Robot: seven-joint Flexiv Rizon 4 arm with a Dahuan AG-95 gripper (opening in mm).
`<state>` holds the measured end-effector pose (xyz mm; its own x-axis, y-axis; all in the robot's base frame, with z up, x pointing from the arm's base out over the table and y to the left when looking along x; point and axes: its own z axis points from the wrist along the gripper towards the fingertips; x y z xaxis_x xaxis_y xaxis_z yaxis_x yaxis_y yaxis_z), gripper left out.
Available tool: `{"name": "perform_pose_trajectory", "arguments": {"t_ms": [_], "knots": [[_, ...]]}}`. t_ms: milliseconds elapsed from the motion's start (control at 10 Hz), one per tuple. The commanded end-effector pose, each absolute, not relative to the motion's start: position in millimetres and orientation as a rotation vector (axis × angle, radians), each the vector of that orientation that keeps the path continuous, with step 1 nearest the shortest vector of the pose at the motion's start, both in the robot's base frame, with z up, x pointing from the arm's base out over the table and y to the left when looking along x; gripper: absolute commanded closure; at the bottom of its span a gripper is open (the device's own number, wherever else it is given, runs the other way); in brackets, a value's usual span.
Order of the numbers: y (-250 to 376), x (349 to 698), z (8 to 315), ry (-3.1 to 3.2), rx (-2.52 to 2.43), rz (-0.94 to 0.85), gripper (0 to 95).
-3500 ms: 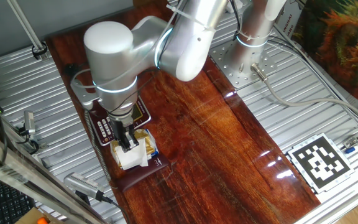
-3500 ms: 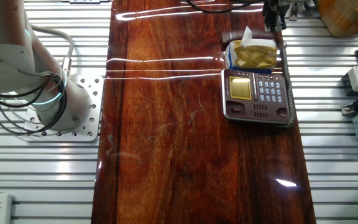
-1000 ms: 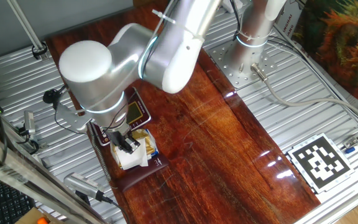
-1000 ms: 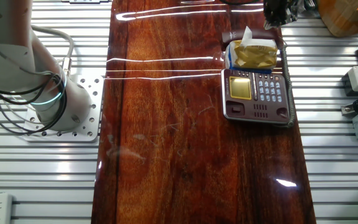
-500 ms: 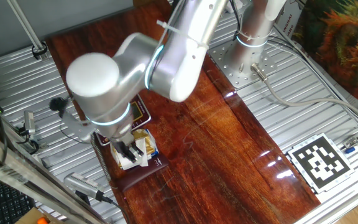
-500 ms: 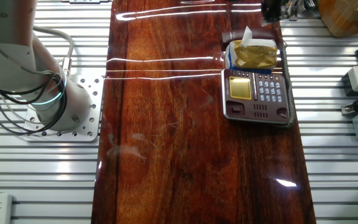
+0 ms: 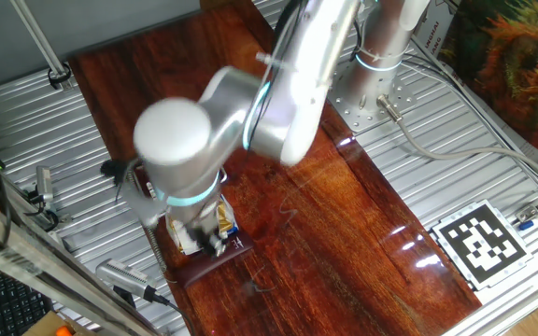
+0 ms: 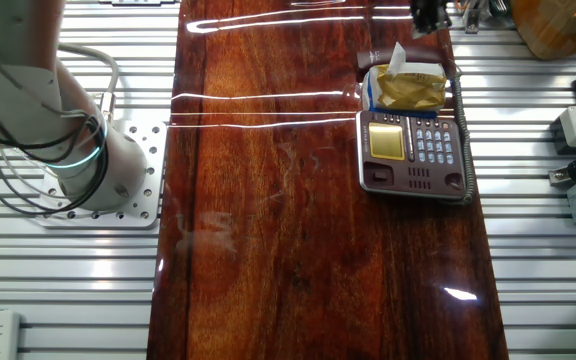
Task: Place the handset of the telephone on the corresponding phone cradle
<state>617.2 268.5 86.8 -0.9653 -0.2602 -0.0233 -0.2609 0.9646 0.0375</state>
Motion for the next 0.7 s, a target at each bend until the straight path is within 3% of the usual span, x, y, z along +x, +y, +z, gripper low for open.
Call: {"name": "perform_pose_trajectory", "arguments": {"t_ms": [100, 700], "knots": [[263.9, 612.2, 82.5, 3.058, -0.448, 0.053, 95.0], [264.4, 612.0, 65.6, 3.042, -0.446, 0.048, 95.0]]}}
